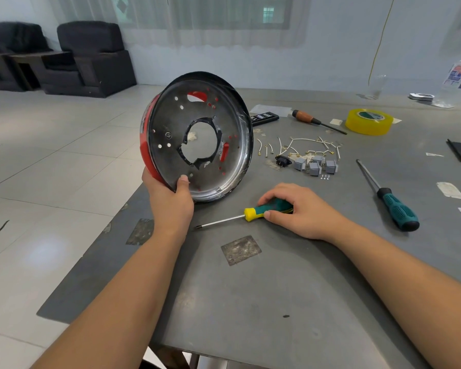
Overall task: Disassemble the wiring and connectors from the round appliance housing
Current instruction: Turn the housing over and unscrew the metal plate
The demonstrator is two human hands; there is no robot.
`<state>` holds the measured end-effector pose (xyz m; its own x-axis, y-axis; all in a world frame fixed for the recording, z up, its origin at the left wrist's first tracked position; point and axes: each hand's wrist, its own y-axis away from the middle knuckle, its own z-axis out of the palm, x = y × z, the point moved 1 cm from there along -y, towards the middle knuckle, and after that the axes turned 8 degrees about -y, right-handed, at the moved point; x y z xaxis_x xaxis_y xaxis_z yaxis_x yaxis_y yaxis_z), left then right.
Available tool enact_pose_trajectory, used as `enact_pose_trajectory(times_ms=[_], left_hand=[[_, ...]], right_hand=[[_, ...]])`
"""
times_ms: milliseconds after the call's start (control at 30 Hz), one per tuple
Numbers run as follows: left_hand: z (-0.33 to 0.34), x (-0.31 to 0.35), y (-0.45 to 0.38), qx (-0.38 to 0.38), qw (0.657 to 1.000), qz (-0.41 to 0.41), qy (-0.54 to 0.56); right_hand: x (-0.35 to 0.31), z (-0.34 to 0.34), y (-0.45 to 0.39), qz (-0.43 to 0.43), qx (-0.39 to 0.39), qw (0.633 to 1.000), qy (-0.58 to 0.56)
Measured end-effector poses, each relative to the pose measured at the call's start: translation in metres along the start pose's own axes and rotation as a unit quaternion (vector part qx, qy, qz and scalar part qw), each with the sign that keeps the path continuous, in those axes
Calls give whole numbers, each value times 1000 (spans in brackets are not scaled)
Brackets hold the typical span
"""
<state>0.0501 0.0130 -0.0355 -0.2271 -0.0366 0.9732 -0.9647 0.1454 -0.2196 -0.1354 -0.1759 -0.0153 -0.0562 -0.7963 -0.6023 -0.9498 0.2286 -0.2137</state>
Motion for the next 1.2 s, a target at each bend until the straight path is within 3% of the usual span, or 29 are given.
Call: enact_pose_trajectory(times_ms=[133, 267, 367, 633, 1033, 1200], left_hand=[[0, -1, 0, -3, 1000, 11, -8], [0, 0, 0, -4, 1000, 13, -9], [0, 1, 1, -3, 1000, 11, -15], [-1, 4, 7, -6, 998, 44, -39], [0, 8, 10, -7, 997, 49, -52], [-1, 6, 8, -4, 998, 34, -43]], right_hand=[[-18, 3, -20, 5, 65, 997, -34], [-39, 15, -60, 11, 49, 998, 30], [-46, 31, -85, 72, 36, 995, 52], [-53, 58, -107, 211, 86, 970, 81], [-56, 60, -105, 219, 56, 973, 47], [-40, 29, -87, 173, 171, 968, -60]])
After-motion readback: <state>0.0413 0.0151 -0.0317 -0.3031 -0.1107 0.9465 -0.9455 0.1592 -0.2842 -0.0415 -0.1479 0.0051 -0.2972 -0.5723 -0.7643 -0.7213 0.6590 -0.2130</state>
